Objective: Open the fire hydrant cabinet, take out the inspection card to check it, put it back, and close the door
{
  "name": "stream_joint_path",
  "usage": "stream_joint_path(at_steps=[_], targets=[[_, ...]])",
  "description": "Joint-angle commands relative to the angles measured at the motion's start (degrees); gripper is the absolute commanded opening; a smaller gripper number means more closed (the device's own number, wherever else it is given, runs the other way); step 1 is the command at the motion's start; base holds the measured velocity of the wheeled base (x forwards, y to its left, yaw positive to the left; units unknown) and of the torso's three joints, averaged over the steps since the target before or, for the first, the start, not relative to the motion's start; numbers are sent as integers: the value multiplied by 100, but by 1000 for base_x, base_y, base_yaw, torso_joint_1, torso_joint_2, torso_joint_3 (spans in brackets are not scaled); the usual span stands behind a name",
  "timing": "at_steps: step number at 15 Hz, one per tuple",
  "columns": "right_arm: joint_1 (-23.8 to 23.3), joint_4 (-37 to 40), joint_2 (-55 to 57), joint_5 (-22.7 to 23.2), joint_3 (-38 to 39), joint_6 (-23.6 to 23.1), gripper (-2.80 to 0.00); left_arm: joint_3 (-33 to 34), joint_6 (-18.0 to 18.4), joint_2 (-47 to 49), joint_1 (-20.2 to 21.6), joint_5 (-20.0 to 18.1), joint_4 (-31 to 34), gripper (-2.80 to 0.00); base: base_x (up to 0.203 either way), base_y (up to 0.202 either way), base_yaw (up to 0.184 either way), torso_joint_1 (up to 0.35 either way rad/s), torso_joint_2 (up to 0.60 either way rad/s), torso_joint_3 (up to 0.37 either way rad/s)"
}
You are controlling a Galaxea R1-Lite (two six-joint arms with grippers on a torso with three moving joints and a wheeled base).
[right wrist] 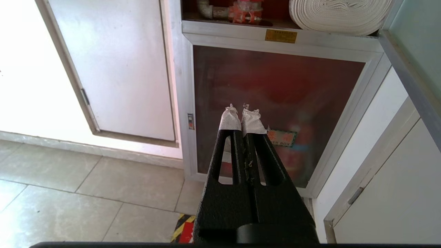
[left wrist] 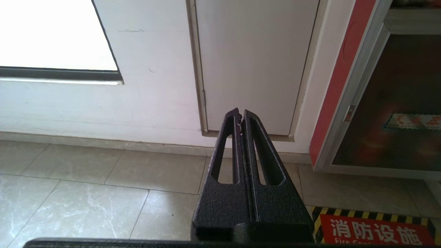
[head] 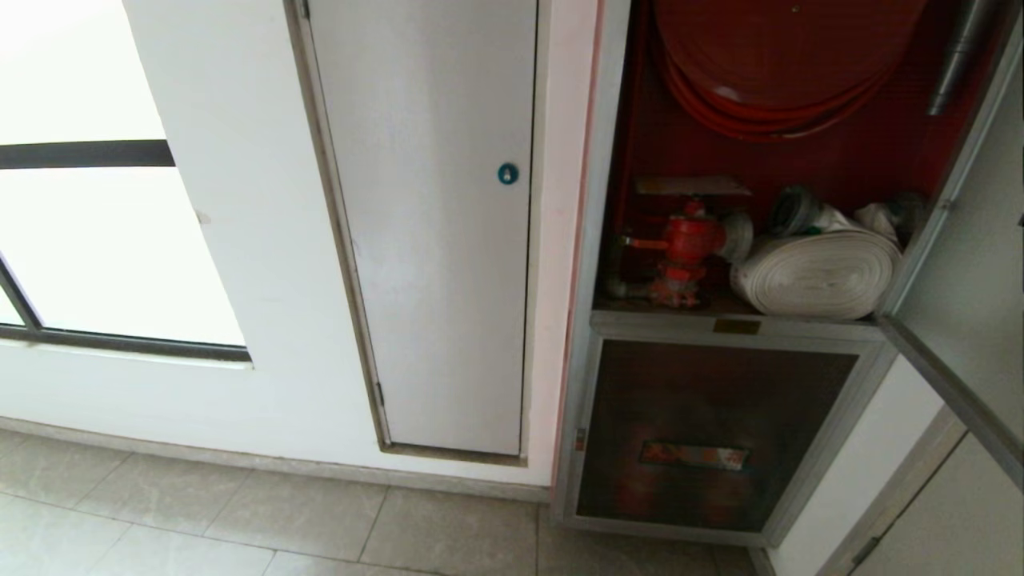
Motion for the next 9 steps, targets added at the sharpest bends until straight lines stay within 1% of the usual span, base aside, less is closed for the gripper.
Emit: stream_joint_path(at_steps=[1, 9], targets=[[1, 0, 9, 6, 18, 0, -280, 1, 0, 7, 0, 1, 2, -280, 0, 0, 0, 0, 0, 0], [45, 9, 0, 9, 9, 53, -280, 1, 0, 4, 0, 1, 2, -280, 0, 0, 0, 0, 0, 0]])
